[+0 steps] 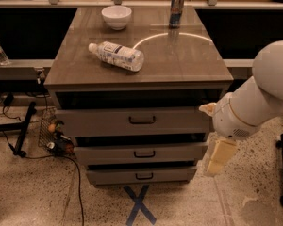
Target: Open top drawer
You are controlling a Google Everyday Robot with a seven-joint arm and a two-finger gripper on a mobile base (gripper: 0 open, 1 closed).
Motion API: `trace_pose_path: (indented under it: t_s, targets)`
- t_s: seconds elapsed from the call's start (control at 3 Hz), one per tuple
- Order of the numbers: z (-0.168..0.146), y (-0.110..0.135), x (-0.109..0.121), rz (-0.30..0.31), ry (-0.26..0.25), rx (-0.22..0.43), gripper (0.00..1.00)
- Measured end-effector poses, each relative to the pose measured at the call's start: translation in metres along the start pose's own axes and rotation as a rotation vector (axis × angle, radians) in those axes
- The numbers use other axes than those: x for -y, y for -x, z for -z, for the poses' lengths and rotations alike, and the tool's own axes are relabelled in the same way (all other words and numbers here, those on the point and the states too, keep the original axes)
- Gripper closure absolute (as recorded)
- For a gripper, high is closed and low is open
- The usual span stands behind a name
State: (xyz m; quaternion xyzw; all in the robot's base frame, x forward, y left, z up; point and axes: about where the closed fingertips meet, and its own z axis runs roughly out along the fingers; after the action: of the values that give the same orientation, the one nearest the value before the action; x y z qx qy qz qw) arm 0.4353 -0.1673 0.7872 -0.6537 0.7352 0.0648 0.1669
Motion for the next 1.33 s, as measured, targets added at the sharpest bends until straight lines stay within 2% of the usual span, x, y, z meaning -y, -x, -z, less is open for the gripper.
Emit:
trace_pose_path:
  t_s: [0.33,0.67,1.0,1.33]
  targets:
    - [-0.027,0.007,0.02,0.006,-0.051,0.026,0.0]
    - [-0.052,0.015,0.048,0.03,-0.125,0.027,0.0]
    - [-0.078,0.019,0.086,0.023,-0.205,0.017,0.0]
    - [-0.115,0.016,0.124,0.022,-0.237,-0.029,0.0]
